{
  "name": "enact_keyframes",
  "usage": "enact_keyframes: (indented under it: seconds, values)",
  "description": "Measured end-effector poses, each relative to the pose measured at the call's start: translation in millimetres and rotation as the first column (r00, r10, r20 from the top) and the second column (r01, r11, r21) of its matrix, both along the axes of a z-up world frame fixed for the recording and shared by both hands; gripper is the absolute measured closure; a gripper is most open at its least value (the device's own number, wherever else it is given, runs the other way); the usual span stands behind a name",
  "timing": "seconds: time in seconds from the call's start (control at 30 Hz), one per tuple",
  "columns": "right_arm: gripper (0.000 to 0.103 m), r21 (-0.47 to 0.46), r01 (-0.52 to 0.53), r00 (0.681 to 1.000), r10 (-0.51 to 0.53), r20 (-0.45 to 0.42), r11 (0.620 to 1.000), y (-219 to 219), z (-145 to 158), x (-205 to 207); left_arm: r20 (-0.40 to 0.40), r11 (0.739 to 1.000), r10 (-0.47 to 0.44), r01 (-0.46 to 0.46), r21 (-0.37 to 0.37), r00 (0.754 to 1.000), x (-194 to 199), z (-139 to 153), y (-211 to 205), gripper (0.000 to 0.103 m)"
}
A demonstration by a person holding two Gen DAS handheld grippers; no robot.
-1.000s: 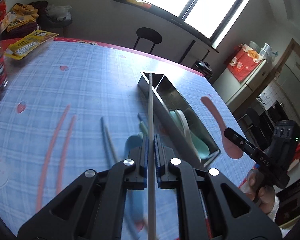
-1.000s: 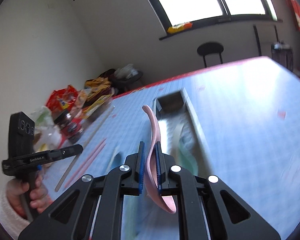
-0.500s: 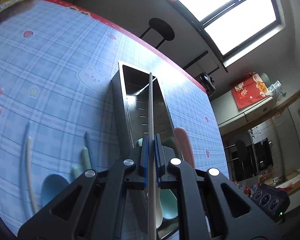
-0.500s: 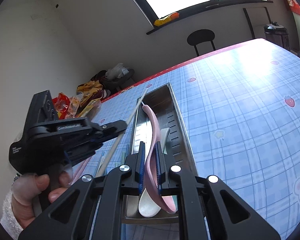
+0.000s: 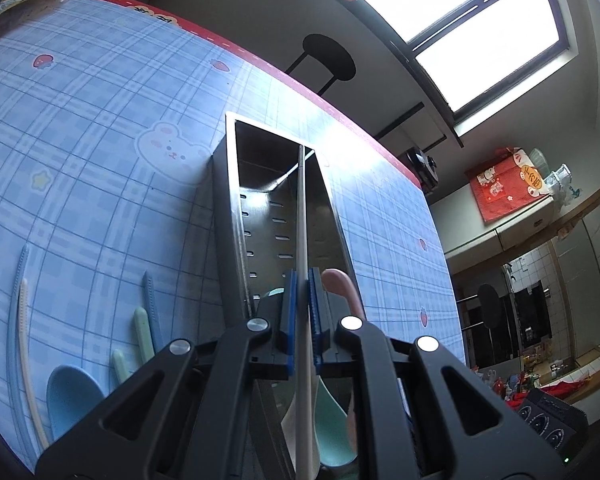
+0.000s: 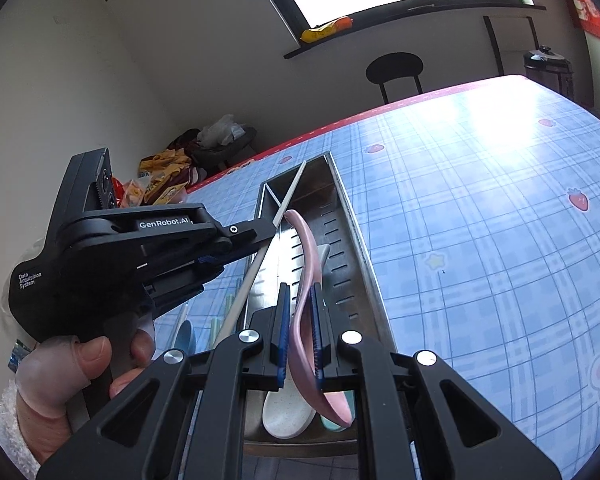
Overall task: Organize utensils
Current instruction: 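Open both grippers to drop the spoon and chopstick into the tray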
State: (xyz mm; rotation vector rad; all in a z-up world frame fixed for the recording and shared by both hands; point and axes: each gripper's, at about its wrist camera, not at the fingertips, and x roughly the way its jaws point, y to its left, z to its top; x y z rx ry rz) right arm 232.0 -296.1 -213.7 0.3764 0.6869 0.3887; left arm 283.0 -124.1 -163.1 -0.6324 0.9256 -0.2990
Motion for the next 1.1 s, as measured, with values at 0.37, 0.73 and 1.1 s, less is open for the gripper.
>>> enact_keyframes:
  seconds: [0.37, 0.73, 1.1]
  values:
    - [0.036, 0.126, -0.019, 0.993, 0.004, 0.119, 0.992, -12.6, 22.5, -15.8, 0.168, 0.995, -0.043, 0.027, 0.095, 0.985, -12.8, 63.7, 19.0, 0.048]
    - [0.019, 0.034, 0.087, 0.98, -0.091, 0.177, 0.996, -19.7, 27.5, -24.5, 0.361, 0.911, -0.065, -0.092, 0.401, 0.93, -96.3, 128.6, 93.7, 0.008]
    - [0.019, -0.089, 0.059, 0.982, -0.042, 0.185, 0.994, 5.4, 23.9, -25.2, 0.37, 0.832, -0.028, -0.183, 0.524, 0.929, -195.8, 112.4, 193.7, 0.006]
